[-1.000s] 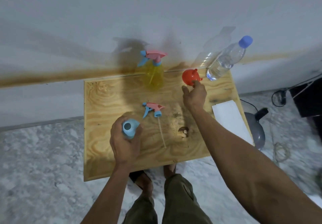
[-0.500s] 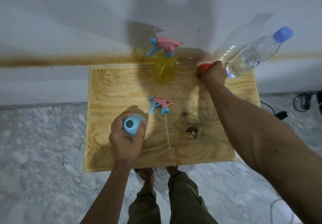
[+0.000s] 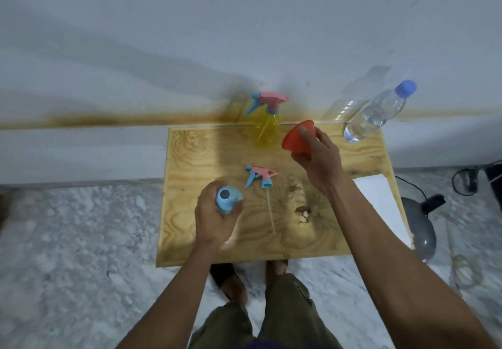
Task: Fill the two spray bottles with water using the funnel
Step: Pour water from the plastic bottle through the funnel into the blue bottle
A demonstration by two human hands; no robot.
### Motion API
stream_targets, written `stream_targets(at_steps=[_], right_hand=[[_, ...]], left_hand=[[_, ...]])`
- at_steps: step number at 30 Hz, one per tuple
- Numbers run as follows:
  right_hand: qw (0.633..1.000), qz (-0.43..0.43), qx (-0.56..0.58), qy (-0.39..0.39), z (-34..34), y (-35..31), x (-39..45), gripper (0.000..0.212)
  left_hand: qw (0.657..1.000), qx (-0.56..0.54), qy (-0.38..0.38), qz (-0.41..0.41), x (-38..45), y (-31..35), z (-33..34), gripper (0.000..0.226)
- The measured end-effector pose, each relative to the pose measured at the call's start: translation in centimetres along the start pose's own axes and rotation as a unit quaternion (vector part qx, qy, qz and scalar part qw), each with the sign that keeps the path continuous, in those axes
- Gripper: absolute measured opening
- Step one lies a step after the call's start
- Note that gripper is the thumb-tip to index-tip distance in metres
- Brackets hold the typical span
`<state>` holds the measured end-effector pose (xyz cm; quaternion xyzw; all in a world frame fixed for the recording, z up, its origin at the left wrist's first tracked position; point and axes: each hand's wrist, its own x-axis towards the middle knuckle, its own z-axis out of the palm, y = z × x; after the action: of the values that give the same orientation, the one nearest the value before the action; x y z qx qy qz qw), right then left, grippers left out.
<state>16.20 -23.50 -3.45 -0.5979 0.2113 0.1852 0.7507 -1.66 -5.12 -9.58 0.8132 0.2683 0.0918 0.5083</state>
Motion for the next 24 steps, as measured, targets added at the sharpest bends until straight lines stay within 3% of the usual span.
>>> stream_targets(at_steps=[4,14,24], right_hand=[[0.998,-0.044,-0.002,-0.050,2.1,0.1,-6.4,0.058],[0.958,-0.205,-0.195,-0.051,6.1,6.7,-12.2,0.065],[0.926,-0.226,-0.295,-0.063,5.6,9.1,-12.2,0.076]], left_hand=[[0.999,0.018,-0.030,0.008,-0.3,-0.2,-1.3,0.058],[0.997,0.006,-0.072,-0.010,-0.3,-0.7,-3.1,0.067],[0.996,-0.002,-0.088,-0.022,0.1,-0.9,-3.2,0.058]])
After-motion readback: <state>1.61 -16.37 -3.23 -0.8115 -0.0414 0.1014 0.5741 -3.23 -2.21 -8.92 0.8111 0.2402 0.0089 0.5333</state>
